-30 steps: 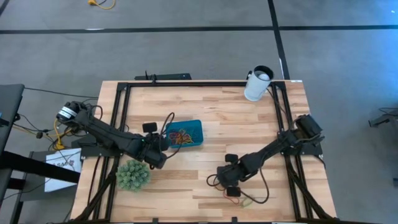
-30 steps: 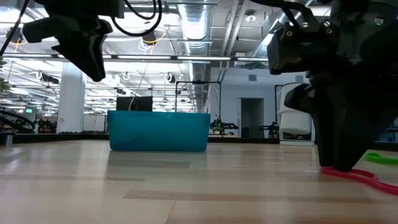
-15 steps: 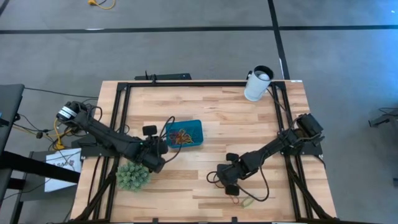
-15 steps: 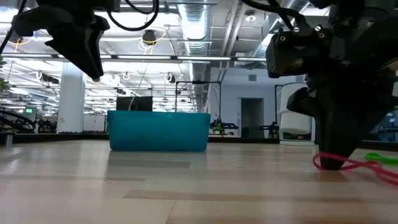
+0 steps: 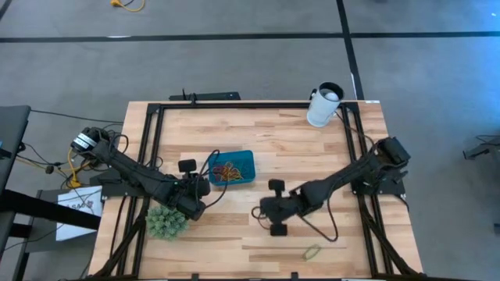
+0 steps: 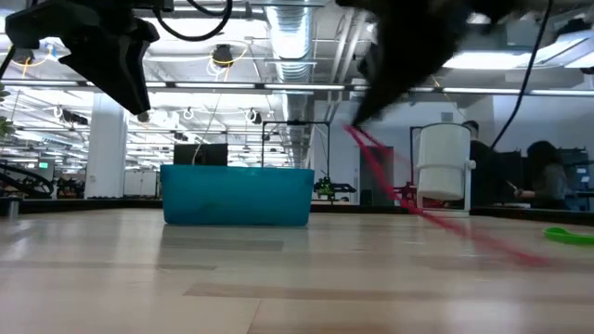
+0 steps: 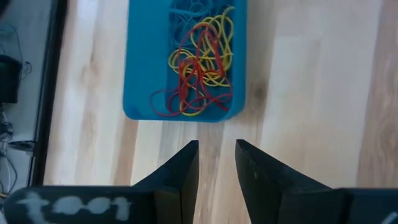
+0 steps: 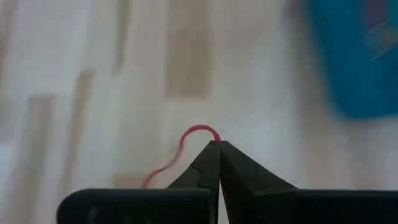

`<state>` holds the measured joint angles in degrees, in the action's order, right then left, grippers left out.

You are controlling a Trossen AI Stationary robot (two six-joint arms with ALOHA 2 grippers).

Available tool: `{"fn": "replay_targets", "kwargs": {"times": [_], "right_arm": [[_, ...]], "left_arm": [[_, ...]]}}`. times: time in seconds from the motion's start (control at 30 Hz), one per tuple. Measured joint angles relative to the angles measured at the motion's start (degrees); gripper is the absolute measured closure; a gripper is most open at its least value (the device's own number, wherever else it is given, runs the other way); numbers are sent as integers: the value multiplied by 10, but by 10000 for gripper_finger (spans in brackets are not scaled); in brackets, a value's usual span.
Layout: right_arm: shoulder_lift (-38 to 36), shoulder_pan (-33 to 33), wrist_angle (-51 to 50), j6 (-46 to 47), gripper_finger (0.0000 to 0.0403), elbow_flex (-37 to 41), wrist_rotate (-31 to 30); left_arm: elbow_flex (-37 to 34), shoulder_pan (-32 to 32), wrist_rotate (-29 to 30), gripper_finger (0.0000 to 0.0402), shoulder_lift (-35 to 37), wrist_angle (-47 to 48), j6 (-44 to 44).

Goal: Pick and place items into bin
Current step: Put the red rubber band into the blue bin

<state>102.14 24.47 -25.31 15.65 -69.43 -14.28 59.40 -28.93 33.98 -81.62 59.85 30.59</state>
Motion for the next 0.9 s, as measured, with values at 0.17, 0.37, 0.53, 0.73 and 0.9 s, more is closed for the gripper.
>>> {"fn": "replay_targets", "kwargs": {"times": [0.17,0.37,0.53,0.73,0.9], "right_arm": [[-17,-59,52,-117,402,-31,-51],[-2,-148,177,-224,402,-34,-51],[3,-196,252,-265,403,-33,-13],[4,-230,322,-288,403,-32,3],[43,-262,342,-272,403,-31,98]], "left_arm": [[0,0,36,306,0,2,21],[0,-1,79,306,0,2,24],[0,-5,108,306,0,28,35],[0,-15,123,306,0,64,94],[0,-27,183,306,0,71,118]]}}
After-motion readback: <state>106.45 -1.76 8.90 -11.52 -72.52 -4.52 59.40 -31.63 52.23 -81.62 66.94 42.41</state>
